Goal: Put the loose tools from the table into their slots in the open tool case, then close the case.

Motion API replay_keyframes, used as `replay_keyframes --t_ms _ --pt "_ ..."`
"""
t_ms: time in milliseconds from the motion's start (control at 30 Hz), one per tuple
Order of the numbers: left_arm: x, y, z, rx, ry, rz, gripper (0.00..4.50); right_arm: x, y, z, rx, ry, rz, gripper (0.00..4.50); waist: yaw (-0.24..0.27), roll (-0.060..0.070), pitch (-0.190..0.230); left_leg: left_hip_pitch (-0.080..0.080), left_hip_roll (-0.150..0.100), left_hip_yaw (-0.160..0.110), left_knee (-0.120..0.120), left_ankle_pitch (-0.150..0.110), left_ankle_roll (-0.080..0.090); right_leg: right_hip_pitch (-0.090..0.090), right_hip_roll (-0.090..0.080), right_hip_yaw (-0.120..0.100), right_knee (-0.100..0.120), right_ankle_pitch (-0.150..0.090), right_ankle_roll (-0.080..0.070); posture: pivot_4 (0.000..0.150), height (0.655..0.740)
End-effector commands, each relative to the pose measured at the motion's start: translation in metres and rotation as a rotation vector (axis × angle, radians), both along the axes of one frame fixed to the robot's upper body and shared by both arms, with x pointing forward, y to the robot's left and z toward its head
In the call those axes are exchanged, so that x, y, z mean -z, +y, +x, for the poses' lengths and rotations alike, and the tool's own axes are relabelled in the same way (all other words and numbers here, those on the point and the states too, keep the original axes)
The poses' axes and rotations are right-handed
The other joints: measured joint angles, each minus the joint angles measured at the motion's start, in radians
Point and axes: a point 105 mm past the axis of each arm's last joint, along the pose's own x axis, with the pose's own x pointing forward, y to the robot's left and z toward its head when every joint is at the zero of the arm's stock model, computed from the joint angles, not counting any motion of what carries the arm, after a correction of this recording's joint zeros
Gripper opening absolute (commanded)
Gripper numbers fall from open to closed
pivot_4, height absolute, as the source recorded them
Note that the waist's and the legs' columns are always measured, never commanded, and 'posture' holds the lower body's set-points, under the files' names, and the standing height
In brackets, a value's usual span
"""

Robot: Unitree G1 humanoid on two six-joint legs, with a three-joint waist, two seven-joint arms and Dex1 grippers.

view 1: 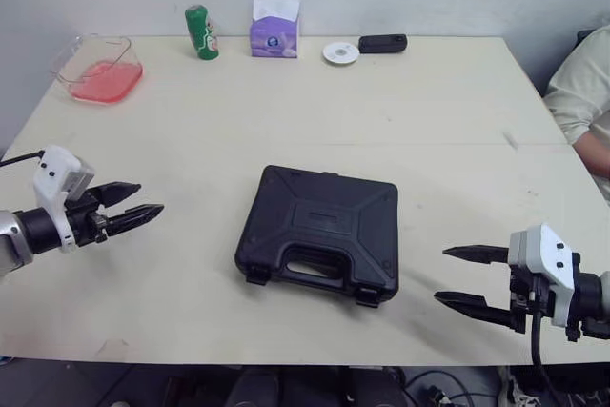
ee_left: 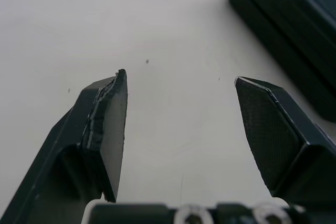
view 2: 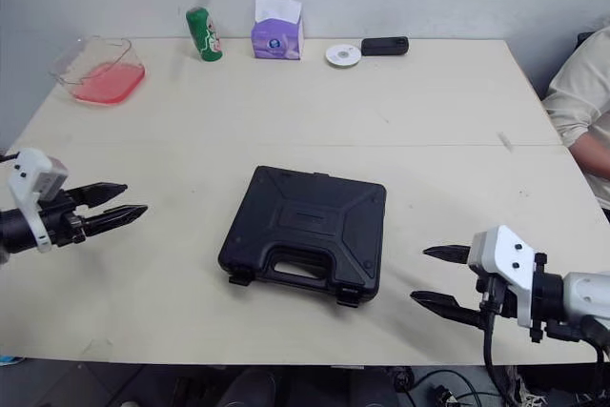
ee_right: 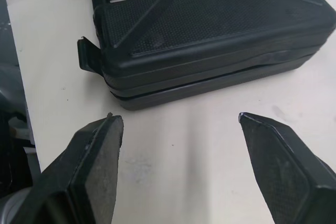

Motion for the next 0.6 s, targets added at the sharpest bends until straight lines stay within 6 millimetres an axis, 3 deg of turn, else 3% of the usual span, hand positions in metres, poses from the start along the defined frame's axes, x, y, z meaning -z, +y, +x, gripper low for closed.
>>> replay_keyframes --t_ms 33,167,200,433,600 --pt "0.001 -0.02 0.029 0.07 -0.046 0.04 2.14 0.013 0.026 -0.018 -0.118 0.06 0.02 2.35 0.005 0.0 0.0 -0.001 0.0 0.0 0.002 0.0 0.0 0.0 -0.001 -0.005 0.0 0.0 0.0 0.15 0.74" --pt "0.011 -0.053 0.071 0.143 -0.061 0.088 0.26 0.034 0.042 -0.022 -0.162 0.109 0.015 0.24 0.013 -0.001 -0.001 -0.002 -0.005 -0.002 0.008 0.002 0.0 0.002 -0.001 -0.009 0.001 0.002 0.002 0.15 0.74" --pt "0.013 -0.059 0.079 0.151 -0.063 0.1 0.05 0.039 0.043 -0.022 -0.172 0.11 -0.001 0.02 0.011 -0.001 -0.001 -0.001 -0.006 -0.001 0.008 0.003 0.001 0.002 -0.002 -0.008 0.001 0.003 0.003 0.15 0.74" --pt "0.035 -0.095 0.12 0.201 -0.039 0.142 0.05 0.058 0.052 -0.006 -0.195 0.022 -0.101 0.02 -0.007 -0.003 -0.001 -0.002 -0.007 -0.001 0.006 0.003 0.002 -0.003 -0.001 -0.01 0.004 0.004 0.003 0.15 0.74" --pt "0.035 -0.113 0.14 0.199 -0.057 0.148 0.05 0.057 0.062 0.005 -0.176 -0.02 -0.075 0.02 -0.008 -0.005 0.0 -0.005 -0.008 -0.001 0.007 0.003 0.002 -0.006 -0.002 -0.012 0.006 0.004 0.003 0.15 0.74"
